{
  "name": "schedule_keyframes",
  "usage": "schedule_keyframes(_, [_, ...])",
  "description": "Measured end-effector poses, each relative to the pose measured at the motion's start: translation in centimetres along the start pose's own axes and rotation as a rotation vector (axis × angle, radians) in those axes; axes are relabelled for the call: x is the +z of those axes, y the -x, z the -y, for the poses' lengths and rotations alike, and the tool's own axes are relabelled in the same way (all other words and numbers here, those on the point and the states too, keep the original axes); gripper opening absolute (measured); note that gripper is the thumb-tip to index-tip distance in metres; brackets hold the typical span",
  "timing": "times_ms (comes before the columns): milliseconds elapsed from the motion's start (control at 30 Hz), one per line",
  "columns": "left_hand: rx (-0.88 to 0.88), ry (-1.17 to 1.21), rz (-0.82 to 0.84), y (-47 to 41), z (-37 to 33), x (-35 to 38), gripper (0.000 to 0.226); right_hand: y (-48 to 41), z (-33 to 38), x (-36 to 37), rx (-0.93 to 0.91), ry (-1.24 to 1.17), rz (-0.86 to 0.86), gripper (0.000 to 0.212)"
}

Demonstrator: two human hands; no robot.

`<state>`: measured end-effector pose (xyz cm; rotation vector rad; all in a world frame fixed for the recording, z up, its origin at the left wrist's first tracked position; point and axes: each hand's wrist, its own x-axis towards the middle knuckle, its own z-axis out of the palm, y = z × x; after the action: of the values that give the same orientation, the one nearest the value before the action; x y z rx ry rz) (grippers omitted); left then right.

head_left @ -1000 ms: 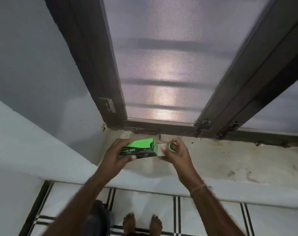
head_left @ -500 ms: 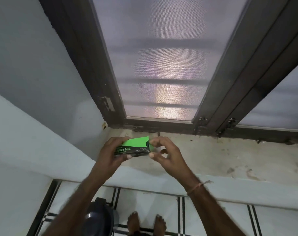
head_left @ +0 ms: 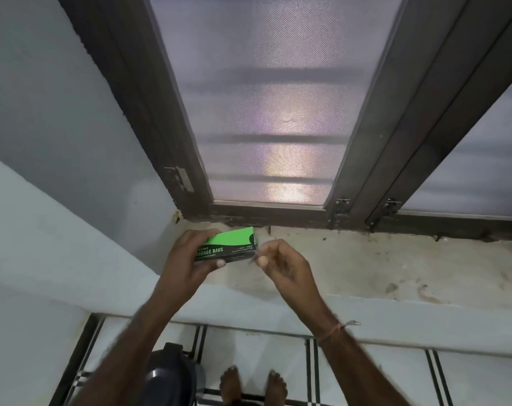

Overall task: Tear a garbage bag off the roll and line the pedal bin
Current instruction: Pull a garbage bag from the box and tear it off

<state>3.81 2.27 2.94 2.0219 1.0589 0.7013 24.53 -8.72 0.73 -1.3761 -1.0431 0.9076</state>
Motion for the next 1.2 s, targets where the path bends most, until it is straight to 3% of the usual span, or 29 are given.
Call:
schedule_keyframes(133, [-0.013,-0.033,0.008,0.1,-0.4,0.0,0.057,0.2,-0.3,0.2,0.011,-0.025,-0.051,0.021])
schedule_keyframes(433, [-0.011,-0.153,0.019,0.8,-1.3,-0.5,0.054,0.2,-0.2,0.0,0.042,-0.118,0.038,0.052])
schedule_keyframes(733, [0.228,-0.809,0.084,-2.9,-7.0,-1.2,0.069,-1.3,0.2,0.1,0.334,-0.644,0.104,0.047])
schedule_keyframes(967, [0.145,-0.698,0.06,-2.7,-6.2,-1.9,0.065,-2.2,-0.4,0.1,0.425,-0.562,-0.05,0.031])
schedule_keyframes(1133, [0.058,-0.513,0.047,-2.2,-2.2,-1.0,0.062,-1.0,-1.3,-1.6,0.412,-0.509,-0.076,0.026])
schedule_keyframes(1200, [-0.008,-0.432,0.049,-2.2,-0.3,0.3,0.063,-0.6,-1.5,-2.0,0.406,-0.432,-0.169,0.024])
